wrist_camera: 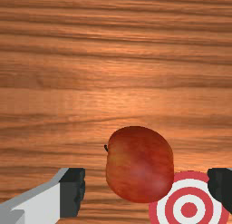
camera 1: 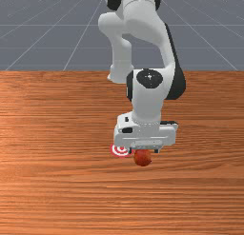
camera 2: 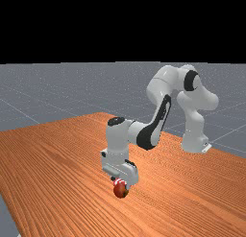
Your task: Pick the apple to the marker
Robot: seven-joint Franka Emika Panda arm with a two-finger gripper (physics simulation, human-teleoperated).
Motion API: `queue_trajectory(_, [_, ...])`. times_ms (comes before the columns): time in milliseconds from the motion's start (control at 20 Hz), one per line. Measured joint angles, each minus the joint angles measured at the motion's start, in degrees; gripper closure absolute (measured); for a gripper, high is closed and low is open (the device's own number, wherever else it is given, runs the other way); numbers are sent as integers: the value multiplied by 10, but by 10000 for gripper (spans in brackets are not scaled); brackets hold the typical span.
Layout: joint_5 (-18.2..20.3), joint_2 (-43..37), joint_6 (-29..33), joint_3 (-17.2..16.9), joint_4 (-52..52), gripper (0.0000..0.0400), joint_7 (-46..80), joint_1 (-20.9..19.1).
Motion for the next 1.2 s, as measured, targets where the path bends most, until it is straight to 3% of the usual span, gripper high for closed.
queue_trajectory(600, [7,41,-1,5,28,0,12,1])
queue_trajectory(650, [8,41,0,4,28,122,15,2])
queue_trajectory(1000, [8,12,-18,-4,8,124,26,2])
queue_trajectory(1200, [1,-42,-16,-19,-76,124,23,-3])
